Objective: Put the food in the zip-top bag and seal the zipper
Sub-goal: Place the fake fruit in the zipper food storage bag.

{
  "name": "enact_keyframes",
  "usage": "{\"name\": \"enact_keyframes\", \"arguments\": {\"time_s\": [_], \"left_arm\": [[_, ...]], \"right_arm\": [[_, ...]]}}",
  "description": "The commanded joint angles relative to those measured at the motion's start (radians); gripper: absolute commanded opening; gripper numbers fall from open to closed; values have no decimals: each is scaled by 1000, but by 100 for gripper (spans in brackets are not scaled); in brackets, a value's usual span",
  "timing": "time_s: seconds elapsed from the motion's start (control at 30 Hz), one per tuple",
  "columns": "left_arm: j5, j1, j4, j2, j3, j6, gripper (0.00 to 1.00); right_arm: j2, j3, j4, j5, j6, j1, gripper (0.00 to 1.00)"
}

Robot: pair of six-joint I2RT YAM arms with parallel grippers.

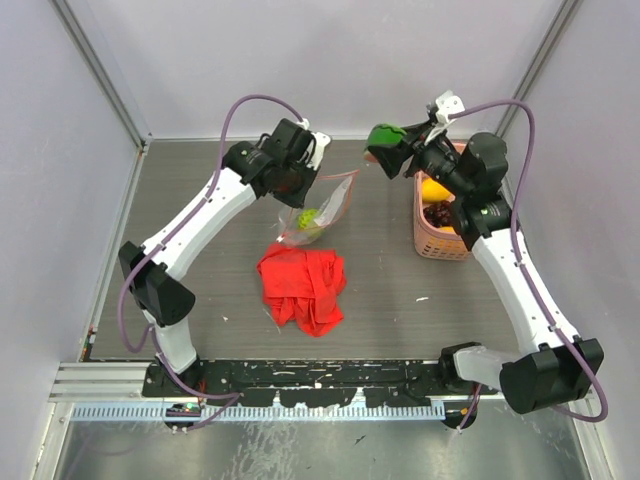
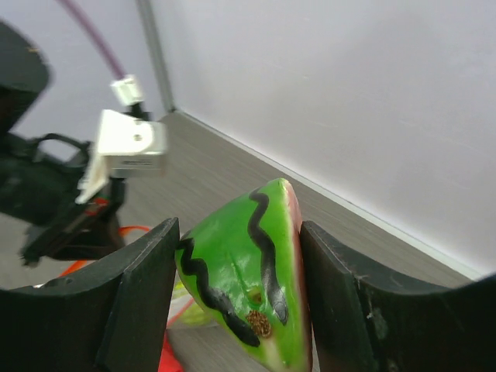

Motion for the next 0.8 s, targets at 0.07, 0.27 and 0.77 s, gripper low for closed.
{"name": "enact_keyframes", "arguments": {"time_s": [0.07, 0.27, 0.77], "left_arm": [[90, 1, 48, 10, 52, 8, 0], [134, 1, 48, 26, 63, 1, 0], [197, 2, 41, 25, 78, -7, 0]], "right_arm": [[-65, 13, 116, -196, 8, 54, 1], [-67, -3, 103, -305, -1, 81, 1], [33, -45, 64, -398, -84, 193, 1]]}}
